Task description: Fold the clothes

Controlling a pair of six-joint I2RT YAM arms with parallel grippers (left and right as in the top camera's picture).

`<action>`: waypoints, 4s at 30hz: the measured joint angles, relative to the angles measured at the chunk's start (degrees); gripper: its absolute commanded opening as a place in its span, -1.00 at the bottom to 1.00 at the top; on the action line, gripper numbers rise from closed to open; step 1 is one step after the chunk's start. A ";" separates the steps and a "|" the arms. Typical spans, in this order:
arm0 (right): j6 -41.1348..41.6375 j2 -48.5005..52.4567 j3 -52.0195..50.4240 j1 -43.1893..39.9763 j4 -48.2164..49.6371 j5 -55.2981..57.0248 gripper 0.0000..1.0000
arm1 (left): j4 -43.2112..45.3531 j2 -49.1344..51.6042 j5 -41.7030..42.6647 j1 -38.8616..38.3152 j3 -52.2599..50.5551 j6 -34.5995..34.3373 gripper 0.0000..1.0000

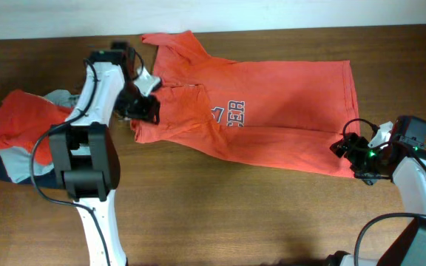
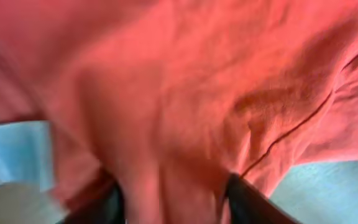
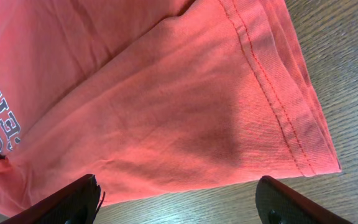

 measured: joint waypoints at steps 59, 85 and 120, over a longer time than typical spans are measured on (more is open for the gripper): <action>-0.22 14.19 2.58 -2.80 3.96 11.15 -0.92 | -4.76 0.09 7.50 12.46 -3.17 0.24 -0.51; 3.10 15.23 6.25 -8.15 -4.07 22.03 -0.88 | -12.79 -4.70 7.72 12.26 1.92 0.26 -0.39; 5.62 15.32 6.34 -12.66 -5.35 20.79 -0.86 | 23.39 -10.80 1.55 -2.36 -22.32 -0.61 -0.17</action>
